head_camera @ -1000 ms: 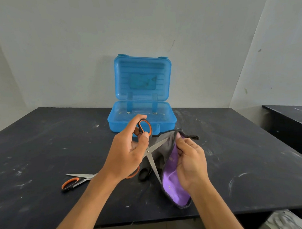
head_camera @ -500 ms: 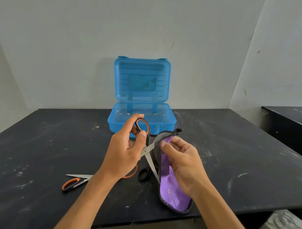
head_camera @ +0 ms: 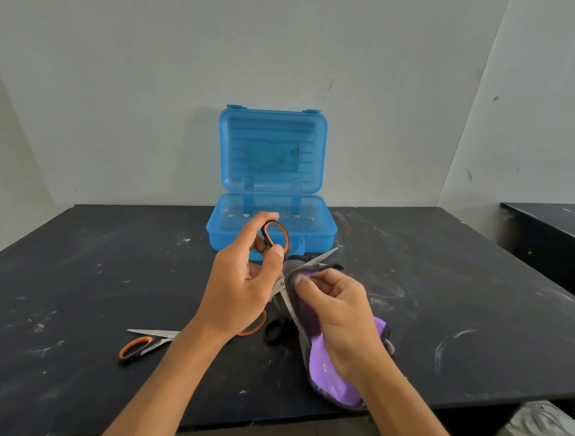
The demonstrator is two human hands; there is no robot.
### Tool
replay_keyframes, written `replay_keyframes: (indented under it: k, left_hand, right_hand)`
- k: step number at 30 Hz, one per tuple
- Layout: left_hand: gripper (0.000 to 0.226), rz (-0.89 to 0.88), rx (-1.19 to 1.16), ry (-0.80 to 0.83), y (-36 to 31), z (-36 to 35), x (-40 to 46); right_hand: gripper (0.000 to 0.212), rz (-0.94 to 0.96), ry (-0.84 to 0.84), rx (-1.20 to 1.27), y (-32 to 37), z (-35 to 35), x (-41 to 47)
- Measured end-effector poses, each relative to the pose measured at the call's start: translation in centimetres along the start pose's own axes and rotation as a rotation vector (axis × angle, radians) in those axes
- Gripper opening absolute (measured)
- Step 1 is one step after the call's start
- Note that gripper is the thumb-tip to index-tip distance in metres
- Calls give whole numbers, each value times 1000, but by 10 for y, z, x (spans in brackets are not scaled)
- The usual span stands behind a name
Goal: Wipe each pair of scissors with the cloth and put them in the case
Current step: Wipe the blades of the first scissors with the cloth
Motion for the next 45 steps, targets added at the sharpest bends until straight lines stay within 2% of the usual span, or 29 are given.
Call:
replay_keyframes:
  k: [6, 10, 14, 20, 24, 30, 35, 45]
  left_hand:
    - [37, -2, 42, 10, 0, 2, -2]
    - [38, 5, 28, 16, 2, 1, -2]
    - [38, 2, 38, 9, 1, 2, -2]
    - [38, -8, 41, 31, 0, 2, 0]
    - [39, -16, 61, 41, 0, 2, 0]
    - [39, 4, 67, 18, 6, 1, -5]
    - [39, -7, 56, 30, 4, -1, -2]
    - [39, 27, 69, 22, 10, 2, -5]
  right_hand:
    - [15, -7, -6, -36, -6, -2, 2]
    - [27, -3, 28, -66, -5, -1, 3]
    - [20, -30, 18, -57, -5, -2, 2]
    - [20, -35, 105, -87, -6, -6, 3]
    - [19, -32, 84, -102, -9, -10, 1]
    - [26, -123, 22, -125, -8, -11, 0]
    - [14, -110, 18, -67, -4, -9, 2]
    - [33, -42, -21, -212, -6, -6, 2]
Point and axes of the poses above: each hand's wrist, its own x-axis towards the middle knuckle, its own z-axis out of the back of the hand, y = z × x, the point moved 2 cm from there along x, towards the middle knuckle, and after that the axes turned 11 degrees about -z, right-handed, at the moved point
